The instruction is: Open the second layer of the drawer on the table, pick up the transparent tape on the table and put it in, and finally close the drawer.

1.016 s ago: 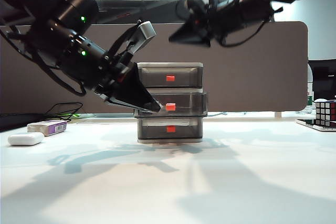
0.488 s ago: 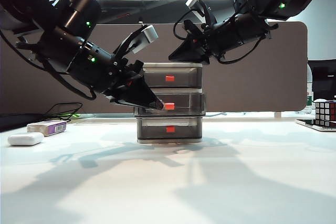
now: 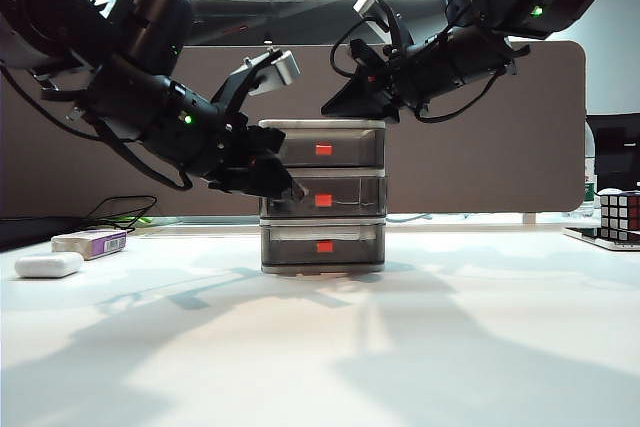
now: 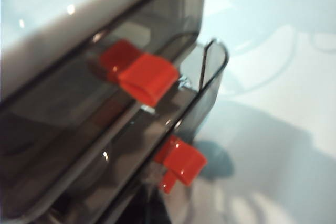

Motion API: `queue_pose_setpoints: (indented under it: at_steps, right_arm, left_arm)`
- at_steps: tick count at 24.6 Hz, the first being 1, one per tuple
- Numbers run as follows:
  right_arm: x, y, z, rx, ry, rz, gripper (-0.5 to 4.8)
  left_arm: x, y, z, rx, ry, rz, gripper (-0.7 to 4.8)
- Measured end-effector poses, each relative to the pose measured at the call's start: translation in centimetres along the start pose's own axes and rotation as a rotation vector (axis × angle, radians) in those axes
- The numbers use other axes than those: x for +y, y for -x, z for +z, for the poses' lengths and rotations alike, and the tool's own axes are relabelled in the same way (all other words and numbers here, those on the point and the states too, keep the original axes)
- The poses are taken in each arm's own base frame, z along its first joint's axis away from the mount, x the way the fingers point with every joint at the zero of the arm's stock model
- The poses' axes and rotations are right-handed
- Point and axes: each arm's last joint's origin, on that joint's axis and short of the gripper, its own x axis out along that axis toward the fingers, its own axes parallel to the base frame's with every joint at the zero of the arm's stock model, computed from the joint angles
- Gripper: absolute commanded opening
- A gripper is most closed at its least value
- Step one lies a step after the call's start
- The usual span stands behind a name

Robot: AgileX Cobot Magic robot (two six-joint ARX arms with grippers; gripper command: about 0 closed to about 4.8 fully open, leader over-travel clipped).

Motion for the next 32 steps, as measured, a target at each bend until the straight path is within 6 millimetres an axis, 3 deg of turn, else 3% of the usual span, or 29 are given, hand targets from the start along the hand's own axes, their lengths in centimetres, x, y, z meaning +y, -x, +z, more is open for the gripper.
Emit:
queue_pose_setpoints:
  at_steps: [10, 17, 20, 22, 23, 29, 30, 32]
  right_arm:
    - [0.0, 0.0, 0.0, 0.000, 0.005, 0.000, -0.05]
    - [0.8, 0.7, 0.3, 0.020, 0.055, 0.060, -0.05]
    - [2.3, 2.7, 2.9, -0.009, 0.095, 0.037, -0.05]
    - [4.7, 6.3, 6.5, -0.071, 0.197, -0.021, -0.05]
    - [5.2, 7.3, 6.7, -0.074, 0.211, -0.048, -0.05]
    - [8.2, 11.8, 3.1, 0.014, 0.162, -0.180, -0.05]
    - [9.2, 13.3, 2.4, 0.004, 0.170, -0.231, -0.05]
    - [10.8, 15.5, 0.6, -0.009, 0.145, -0.277, -0.05]
  left_arm:
    - [0.4, -0.1, 0.4, -0.029, -0.019, 0.113, -0.05]
    - [-0.5, 1.5, 0.9, 0.024, 0.015, -0.053, -0.05]
    - [-1.0, 3.8, 2.6, 0.009, 0.003, -0.037, -0.05]
    - [-2.4, 8.3, 3.3, -0.029, -0.020, 0.062, -0.05]
    - [-2.8, 9.5, 3.3, -0.039, -0.023, 0.086, -0.05]
    - [-5.6, 16.3, 1.8, -0.102, 0.024, 0.249, -0.05]
    - [-6.5, 18.1, 0.6, -0.123, 0.062, 0.280, -0.05]
    - [-7.5, 19.4, -1.6, -0.125, 0.136, 0.313, -0.05]
